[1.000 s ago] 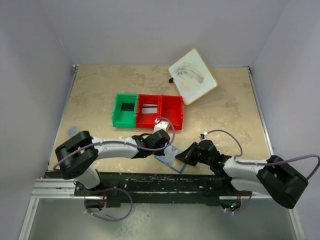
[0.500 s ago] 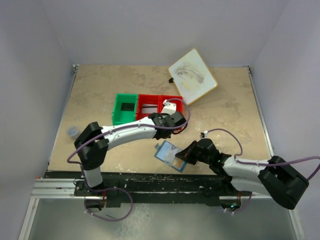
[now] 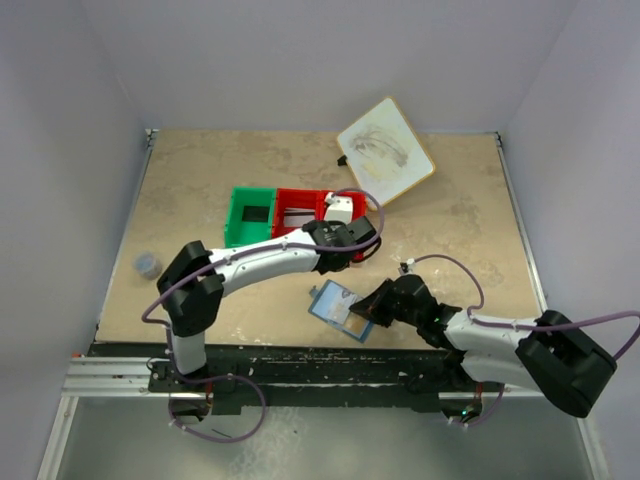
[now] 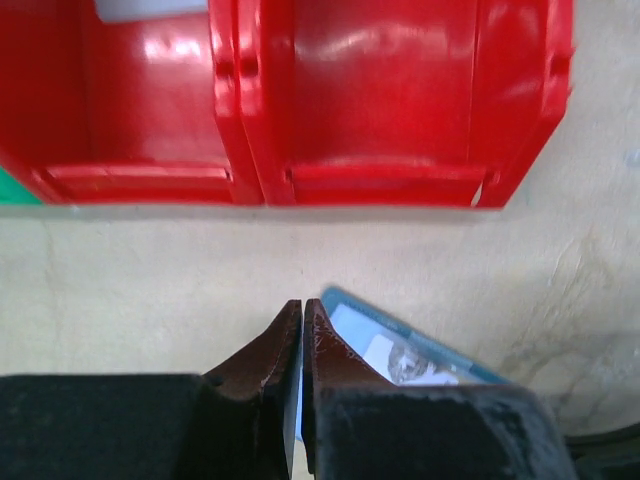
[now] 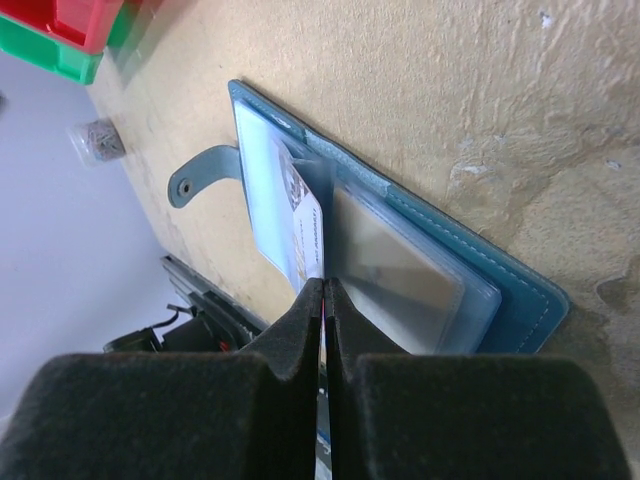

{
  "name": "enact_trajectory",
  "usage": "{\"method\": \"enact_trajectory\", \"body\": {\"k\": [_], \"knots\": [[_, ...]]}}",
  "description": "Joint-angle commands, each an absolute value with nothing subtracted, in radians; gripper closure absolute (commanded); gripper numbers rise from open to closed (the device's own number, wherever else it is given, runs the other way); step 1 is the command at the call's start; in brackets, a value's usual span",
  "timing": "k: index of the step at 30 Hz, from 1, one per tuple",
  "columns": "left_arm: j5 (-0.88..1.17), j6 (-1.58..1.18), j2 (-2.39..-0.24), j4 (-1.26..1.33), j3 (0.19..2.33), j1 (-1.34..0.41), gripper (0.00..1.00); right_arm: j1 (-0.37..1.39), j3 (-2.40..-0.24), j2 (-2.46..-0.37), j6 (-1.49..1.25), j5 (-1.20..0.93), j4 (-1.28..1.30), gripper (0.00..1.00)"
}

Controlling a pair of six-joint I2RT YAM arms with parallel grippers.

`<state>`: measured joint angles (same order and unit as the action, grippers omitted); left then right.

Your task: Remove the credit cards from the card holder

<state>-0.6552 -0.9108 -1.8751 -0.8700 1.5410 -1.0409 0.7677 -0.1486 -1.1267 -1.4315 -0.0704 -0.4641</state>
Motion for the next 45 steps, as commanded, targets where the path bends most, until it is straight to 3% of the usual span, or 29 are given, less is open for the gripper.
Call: {"method": "enact_trajectory", "body": {"k": [1, 4, 8, 16, 24, 32, 38, 41, 45], "knots": [[-0.399, -0.95, -1.748, -0.608, 1.321, -1.039, 1.0, 0.77, -0.181, -1.132, -1.417, -0.055, -0.496, 0.97], [-0.239, -0.95, -1.708, -0.435, 1.184, -1.048, 1.0, 0.77, -0.177, -1.117, -1.419, -0.056, -0.48, 0.98], [-0.226, -0.951, -1.685, -0.313, 1.085, -1.066, 1.0, 0.77, -0.16, -1.086, -1.43, -0.047, -0.459, 0.97], [-0.236, -0.949, -1.747, -0.259, 1.001, -1.071, 1.0, 0.769, -0.16, -1.14, -1.439, -0.06, -0.539, 0.94], [-0.264, -0.967, -1.742, -0.251, 0.912, -1.072, 1.0, 0.77, -0.153, -1.185, -1.452, -0.046, -0.654, 0.78], [-0.257, -0.99, -1.729, -0.217, 0.879, -1.072, 1.0, 0.77, -0.181, -1.31, -1.443, -0.063, -0.744, 0.77], [-0.258, -1.006, -1.728, -0.207, 0.858, -1.072, 1.0, 0.77, -0.183, -1.394, -1.456, -0.041, -0.856, 0.83], [-0.271, -1.006, -1.719, -0.218, 0.856, -1.072, 1.0, 0.77, -0.186, -1.375, -1.451, -0.036, -0.815, 0.94], [-0.312, -1.001, -1.714, -0.248, 0.869, -1.072, 1.0, 0.77, -0.191, -1.263, -1.438, -0.032, -0.671, 1.0]]}}
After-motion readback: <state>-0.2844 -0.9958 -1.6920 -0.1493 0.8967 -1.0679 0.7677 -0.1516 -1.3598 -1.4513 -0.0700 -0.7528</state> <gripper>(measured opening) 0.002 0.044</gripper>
